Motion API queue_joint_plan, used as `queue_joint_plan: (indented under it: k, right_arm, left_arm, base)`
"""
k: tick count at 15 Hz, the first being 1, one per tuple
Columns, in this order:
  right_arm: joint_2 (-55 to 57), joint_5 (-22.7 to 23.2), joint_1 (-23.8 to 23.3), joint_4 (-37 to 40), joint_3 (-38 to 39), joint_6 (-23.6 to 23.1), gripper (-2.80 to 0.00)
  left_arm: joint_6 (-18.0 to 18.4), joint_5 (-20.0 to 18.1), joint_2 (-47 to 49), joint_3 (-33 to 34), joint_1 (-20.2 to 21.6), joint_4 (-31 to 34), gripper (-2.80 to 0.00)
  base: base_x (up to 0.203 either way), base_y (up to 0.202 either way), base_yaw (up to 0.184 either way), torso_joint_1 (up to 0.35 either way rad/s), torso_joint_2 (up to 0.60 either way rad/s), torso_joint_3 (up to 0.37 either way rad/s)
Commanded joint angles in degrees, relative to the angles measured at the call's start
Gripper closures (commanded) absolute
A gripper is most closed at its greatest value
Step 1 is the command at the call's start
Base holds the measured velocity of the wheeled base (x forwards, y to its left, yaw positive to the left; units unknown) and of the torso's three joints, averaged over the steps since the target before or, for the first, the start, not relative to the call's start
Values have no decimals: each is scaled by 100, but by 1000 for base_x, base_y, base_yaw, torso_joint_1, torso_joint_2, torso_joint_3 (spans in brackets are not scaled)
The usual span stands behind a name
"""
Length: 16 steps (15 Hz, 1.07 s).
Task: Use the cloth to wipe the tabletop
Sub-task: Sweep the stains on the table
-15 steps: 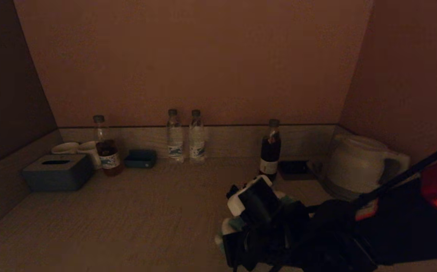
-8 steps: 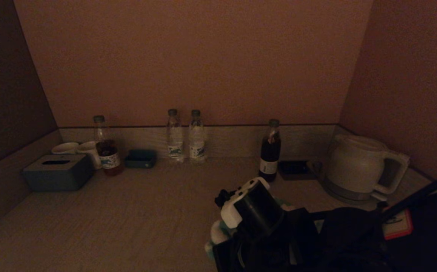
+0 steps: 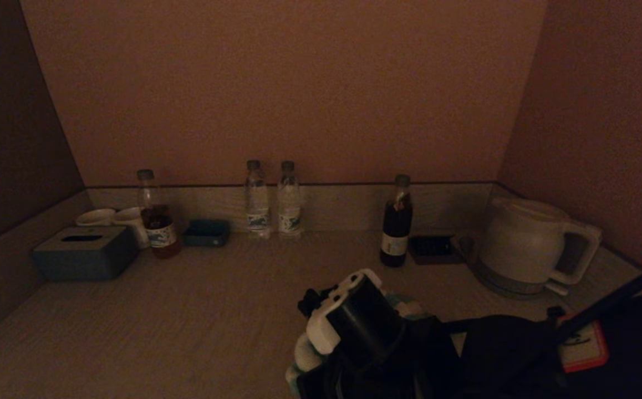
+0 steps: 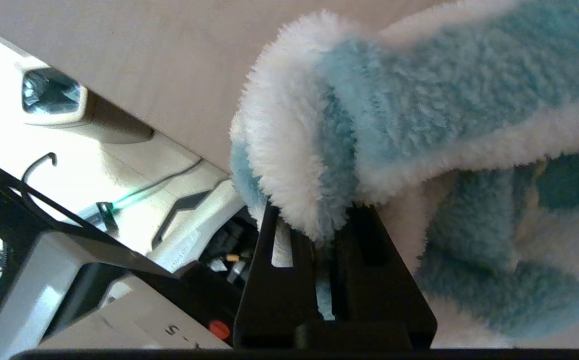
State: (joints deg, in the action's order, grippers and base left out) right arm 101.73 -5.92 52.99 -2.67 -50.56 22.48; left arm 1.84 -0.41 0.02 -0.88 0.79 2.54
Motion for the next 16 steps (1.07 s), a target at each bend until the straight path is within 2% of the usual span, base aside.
queue_joint_plan:
  k: [1, 4, 6, 8, 10, 12, 16]
  right_arm:
    - [22, -8, -260, -25, 267, 15, 0]
    - [23, 19, -718, -66, 527, 29, 0]
    - [22, 67, -1234, -73, 638, 42, 0]
    - [25, 95, -1647, -75, 689, 38, 0]
    - [42, 104, -1852, -79, 696, 34, 0]
    - [68, 108, -2315, -84, 683, 28, 0]
    - [43, 128, -2680, -85, 627, 16, 0]
  left_arm:
    - [0, -2, -2, 0, 1, 1, 0]
    - [0, -2, 6, 0, 9, 1, 0]
    - [0, -2, 6, 0, 0, 1, 0]
    - [0, -2, 6, 0, 0, 1, 0]
    - [0, -2, 6, 0, 0, 1, 0]
    - [0, -2, 4, 0, 9, 1, 0]
    - [0, -2, 6, 0, 0, 1, 0]
  base:
    - [0, 0, 0, 0, 0, 0]
    - [0, 0, 0, 0, 0, 0]
    - [0, 0, 0, 0, 0, 0]
    - [0, 0, 0, 0, 0, 0]
    - [0, 0, 0, 0, 0, 0]
    - [0, 0, 0, 0, 0, 0]
    - [0, 0, 0, 0, 0, 0]
